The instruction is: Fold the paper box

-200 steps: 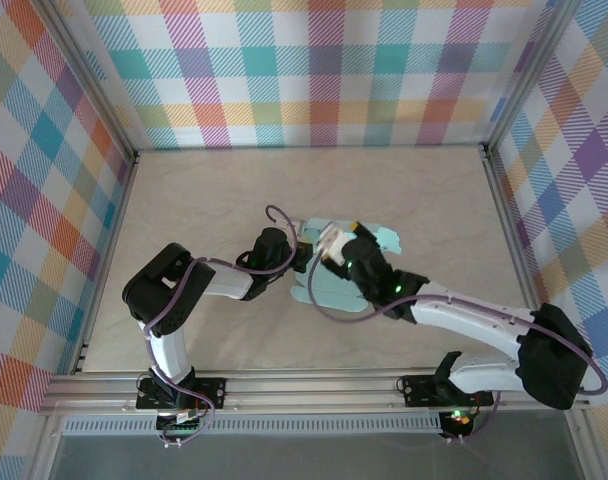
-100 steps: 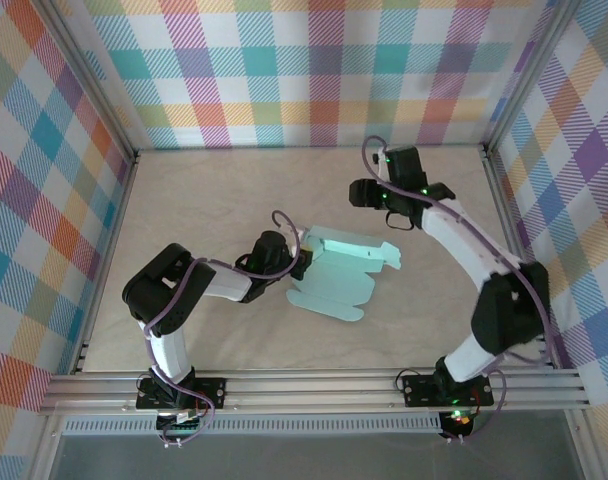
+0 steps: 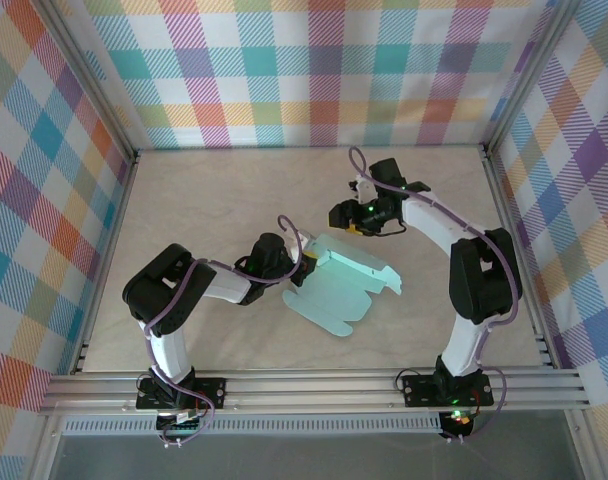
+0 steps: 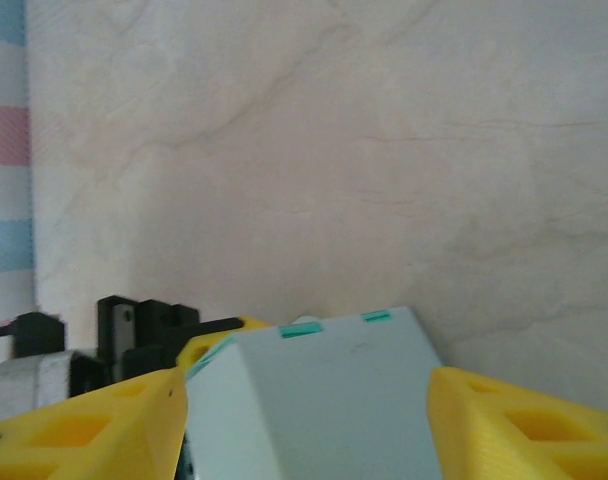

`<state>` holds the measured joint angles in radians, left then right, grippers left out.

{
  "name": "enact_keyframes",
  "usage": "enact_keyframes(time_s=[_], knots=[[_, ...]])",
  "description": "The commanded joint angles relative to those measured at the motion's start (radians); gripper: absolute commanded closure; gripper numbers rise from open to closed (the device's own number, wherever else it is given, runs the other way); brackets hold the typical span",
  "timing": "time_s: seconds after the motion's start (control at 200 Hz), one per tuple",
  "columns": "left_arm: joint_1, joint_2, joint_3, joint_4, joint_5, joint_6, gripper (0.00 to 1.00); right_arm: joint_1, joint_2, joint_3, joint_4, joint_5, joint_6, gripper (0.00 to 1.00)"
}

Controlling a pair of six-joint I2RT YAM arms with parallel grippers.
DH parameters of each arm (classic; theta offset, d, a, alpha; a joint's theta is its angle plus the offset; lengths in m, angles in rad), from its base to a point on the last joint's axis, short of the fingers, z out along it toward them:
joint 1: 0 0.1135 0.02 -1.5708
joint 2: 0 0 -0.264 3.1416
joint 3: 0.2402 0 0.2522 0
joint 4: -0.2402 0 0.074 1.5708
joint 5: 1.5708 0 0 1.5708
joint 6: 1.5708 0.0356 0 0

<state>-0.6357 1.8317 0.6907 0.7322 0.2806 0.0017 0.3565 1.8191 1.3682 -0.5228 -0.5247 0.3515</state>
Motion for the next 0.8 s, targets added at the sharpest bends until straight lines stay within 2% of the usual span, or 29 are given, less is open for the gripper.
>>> enact_keyframes(time_s=[0.0, 0.365, 0.595, 0.795], knots=[[0.008, 0.017, 0.023, 0.002, 0.028, 0.017, 1.00, 0.002, 0.016, -0.032, 0.030, -0.132, 0.038, 0.37], [0.008, 0.029, 0.038, 0.009, 0.041, -0.005, 0.97, 0.002, 0.044, -0.095, 0.083, -0.182, 0.061, 0.38], [0.007, 0.037, 0.062, -0.016, 0.036, -0.013, 0.96, 0.002, 0.067, -0.103, 0.083, -0.190, 0.054, 0.50], [0.007, 0.037, 0.074, -0.042, 0.027, -0.001, 0.94, 0.003, 0.077, -0.116, 0.072, -0.176, 0.042, 0.53]])
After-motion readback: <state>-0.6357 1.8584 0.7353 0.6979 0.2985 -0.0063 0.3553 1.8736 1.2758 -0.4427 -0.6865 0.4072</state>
